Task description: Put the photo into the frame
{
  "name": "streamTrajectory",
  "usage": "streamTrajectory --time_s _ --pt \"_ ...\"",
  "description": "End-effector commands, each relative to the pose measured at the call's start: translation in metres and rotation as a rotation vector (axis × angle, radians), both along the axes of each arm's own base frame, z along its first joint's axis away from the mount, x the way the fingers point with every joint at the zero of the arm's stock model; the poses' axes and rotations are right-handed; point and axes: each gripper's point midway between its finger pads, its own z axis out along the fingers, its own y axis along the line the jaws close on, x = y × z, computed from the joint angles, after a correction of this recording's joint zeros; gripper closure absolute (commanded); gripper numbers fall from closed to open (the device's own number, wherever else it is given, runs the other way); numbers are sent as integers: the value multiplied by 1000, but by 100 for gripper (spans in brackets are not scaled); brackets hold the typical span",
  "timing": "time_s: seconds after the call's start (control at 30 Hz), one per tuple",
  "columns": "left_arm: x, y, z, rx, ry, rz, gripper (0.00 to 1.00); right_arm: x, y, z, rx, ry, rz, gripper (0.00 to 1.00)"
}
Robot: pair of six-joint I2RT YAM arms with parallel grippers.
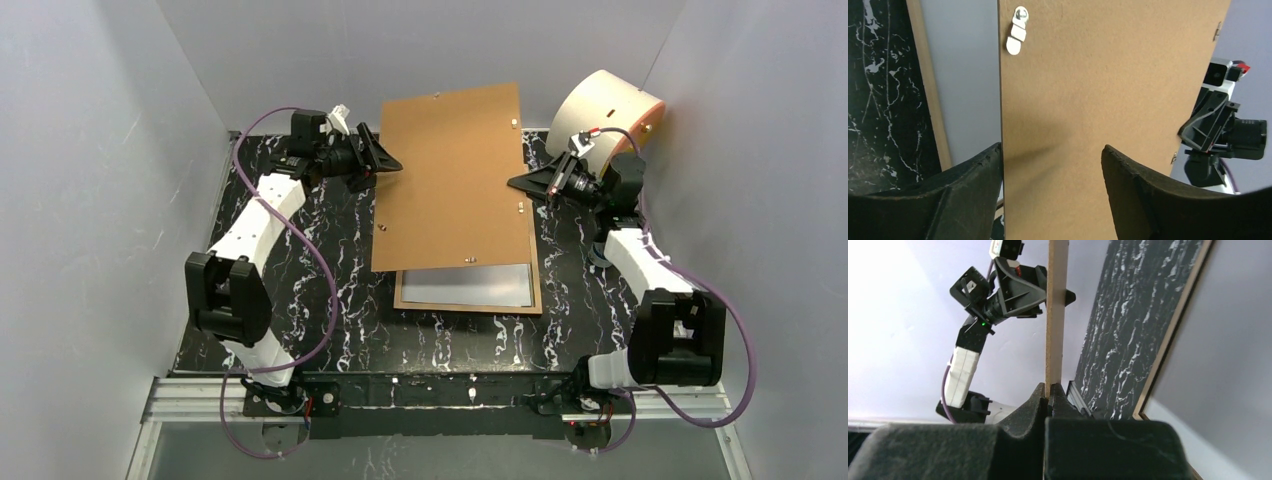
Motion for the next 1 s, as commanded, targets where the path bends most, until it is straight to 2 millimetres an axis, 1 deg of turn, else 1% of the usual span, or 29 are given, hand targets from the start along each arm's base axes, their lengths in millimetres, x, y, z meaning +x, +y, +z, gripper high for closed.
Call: streamTrajectory --time_s 0.0,0.13,0.27,0.37,0.5,0.57,0.77,0.97 --pt "-10 5 3 53 -56 -32 29 0 -14 -1 -71 -38 -85 99" --pt "-11 12 -24 128 -13 -29 22 -1 -18 -12 -105 -18 -100 99" --pt "-16 21 -59 196 60 -16 21 -5 -24 -26 -160 -4 -111 99" --pt "-19 26 -87 229 121 -8 22 -10 -27 -36 -194 -19 -114 99" --pt "-13 31 -120 275 195 22 28 -12 -35 -50 -225 -7 -106 99" --pt "-8 29 -130 274 217 32 31 -11 -38 -55 -237 -7 -100 99" --pt "3 16 -155 249 252 -6 35 -4 -39 -70 -255 9 -66 99" --pt "4 7 -179 243 304 -33 42 0 -39 -86 -270 38 -38 99"
